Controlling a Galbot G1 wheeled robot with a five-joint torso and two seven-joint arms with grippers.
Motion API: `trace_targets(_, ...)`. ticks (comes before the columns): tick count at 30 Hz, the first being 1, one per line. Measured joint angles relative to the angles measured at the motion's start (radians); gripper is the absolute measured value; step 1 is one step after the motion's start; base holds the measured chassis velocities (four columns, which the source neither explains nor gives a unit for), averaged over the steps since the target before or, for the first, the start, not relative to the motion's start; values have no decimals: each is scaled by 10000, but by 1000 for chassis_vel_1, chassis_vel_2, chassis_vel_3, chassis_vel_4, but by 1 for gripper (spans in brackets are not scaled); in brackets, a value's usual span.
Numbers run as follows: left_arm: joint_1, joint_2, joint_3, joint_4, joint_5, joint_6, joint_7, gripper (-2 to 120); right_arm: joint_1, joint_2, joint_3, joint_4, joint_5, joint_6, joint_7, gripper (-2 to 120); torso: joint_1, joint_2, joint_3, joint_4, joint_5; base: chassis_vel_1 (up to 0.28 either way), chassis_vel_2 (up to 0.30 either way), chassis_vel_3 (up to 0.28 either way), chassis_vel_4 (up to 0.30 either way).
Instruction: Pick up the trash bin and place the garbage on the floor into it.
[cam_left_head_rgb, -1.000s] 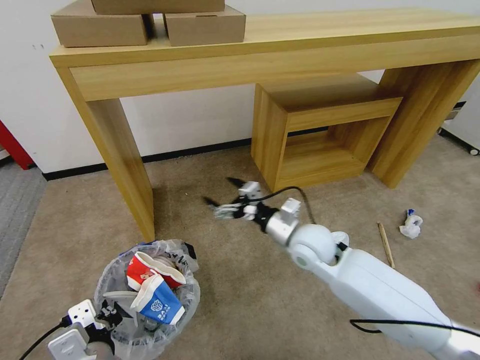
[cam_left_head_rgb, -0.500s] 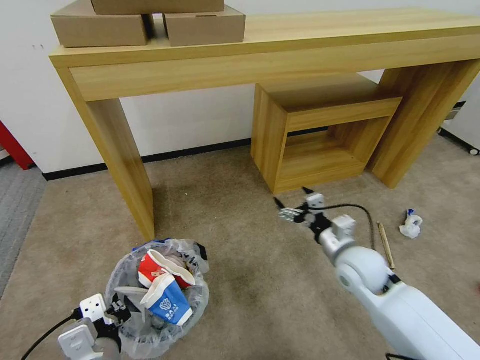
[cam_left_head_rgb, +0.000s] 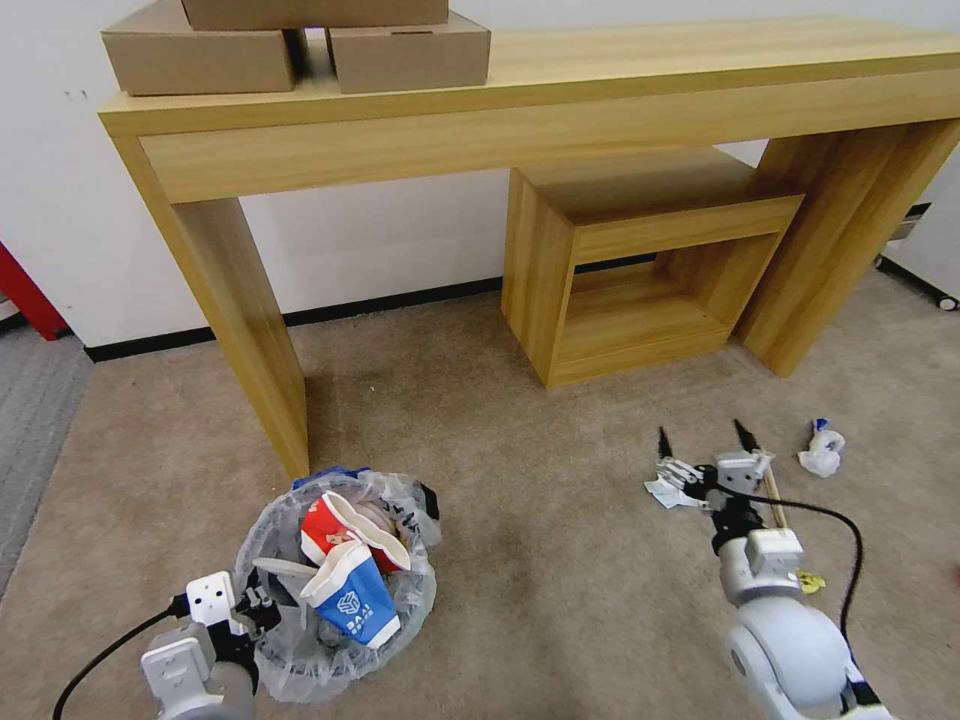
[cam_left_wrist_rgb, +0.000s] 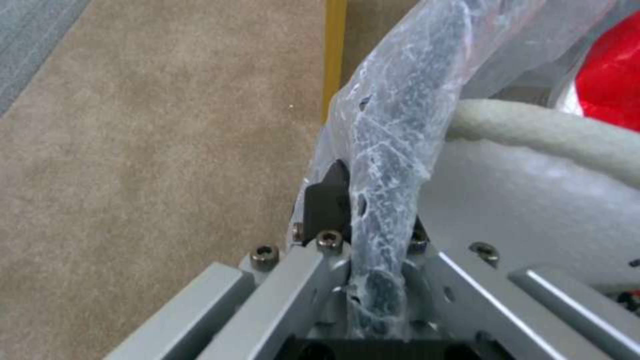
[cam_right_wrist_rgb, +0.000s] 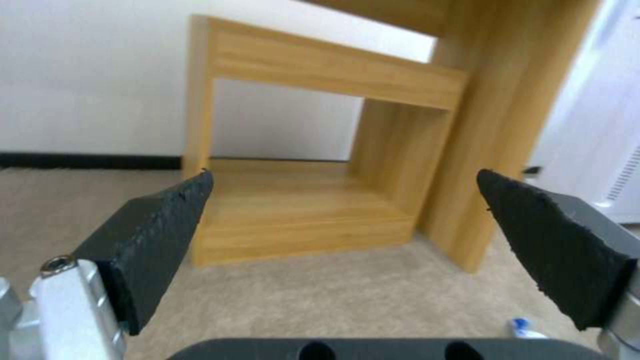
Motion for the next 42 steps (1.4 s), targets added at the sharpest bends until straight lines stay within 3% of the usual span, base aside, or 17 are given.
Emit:
trace_targets(23,-82,-187,467,281,531,-234,131,0,-340,1954,2126,460,-1863,383,69,100,1,0,1,1,1,-13,-15,-16,-12)
trace_targets(42,145,-342,615,246,845,-275,289,0,-659,2193,2390,477,-2077,787,337,100,1,0,1,-1,1,-96,-102,-103,-99)
